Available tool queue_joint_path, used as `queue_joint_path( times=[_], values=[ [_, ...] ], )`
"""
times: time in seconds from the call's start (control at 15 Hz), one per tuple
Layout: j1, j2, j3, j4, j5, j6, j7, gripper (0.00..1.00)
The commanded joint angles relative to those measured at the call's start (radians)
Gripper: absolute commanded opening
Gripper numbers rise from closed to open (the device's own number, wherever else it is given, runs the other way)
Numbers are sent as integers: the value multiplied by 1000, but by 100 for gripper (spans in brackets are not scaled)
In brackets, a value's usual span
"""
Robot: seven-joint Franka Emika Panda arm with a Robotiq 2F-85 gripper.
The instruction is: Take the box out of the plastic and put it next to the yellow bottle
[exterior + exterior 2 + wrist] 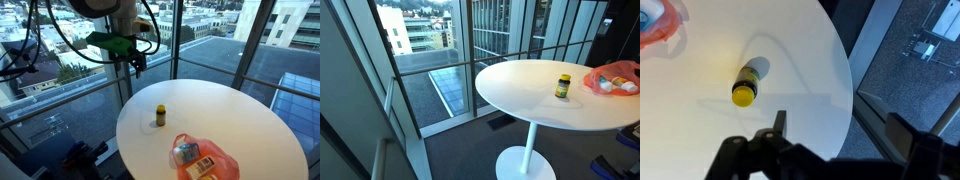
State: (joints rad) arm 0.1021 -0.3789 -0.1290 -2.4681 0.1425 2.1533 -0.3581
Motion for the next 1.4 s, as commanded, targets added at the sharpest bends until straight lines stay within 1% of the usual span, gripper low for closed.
queue_joint_path(
  times=[0.0,0.07,0.2,0.53,0.73,0.93,1.33],
  values=[
    [-16,1,16,2,7,-3,-5,100],
    [-16,1,16,2,7,-3,-5,100],
    [-35,3,26,7,-30,8,22,100],
    [-124,11,41,34,-179,54,134,100],
    [-185,21,24,41,-247,64,202,100],
    [-245,45,2,48,-285,68,247,100],
    [-341,162,-65,104,-289,63,334,100]
  ],
)
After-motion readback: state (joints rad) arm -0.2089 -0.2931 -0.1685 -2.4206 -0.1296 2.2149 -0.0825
